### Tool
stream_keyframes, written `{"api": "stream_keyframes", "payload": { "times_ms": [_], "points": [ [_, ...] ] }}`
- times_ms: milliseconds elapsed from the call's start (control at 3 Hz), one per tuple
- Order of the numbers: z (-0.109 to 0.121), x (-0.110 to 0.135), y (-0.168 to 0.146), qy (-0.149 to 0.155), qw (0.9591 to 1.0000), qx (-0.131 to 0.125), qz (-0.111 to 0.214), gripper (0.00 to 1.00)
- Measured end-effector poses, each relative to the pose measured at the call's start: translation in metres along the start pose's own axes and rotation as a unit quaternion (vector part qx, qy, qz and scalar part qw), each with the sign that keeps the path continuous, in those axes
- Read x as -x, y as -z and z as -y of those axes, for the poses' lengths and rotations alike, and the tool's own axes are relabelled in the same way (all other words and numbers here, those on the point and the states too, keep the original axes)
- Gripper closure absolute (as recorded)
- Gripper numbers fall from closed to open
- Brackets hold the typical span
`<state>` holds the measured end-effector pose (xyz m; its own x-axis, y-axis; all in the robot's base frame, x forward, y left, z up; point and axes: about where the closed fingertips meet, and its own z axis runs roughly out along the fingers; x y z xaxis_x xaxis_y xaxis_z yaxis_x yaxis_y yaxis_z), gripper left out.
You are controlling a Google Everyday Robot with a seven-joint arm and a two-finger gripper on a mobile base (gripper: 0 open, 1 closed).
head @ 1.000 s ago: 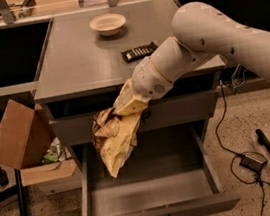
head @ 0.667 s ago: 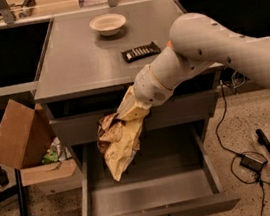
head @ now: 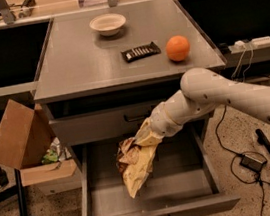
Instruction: Place brown chip bag into middle drawer
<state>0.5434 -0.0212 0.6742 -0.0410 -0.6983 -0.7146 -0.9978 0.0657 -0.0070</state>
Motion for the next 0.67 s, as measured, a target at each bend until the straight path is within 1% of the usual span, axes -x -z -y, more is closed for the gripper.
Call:
{"api": "stream_keyframes", "payload": {
  "times_ms": [333,667],
  "points": [
    [0.004,-0.043,-0.024,-0.022,0.9997,-0.003,0.008,1.00],
    [0.003,-0.097,-0.054,-0.064,0.9977,-0.017,0.012,1.00]
  ]
}}
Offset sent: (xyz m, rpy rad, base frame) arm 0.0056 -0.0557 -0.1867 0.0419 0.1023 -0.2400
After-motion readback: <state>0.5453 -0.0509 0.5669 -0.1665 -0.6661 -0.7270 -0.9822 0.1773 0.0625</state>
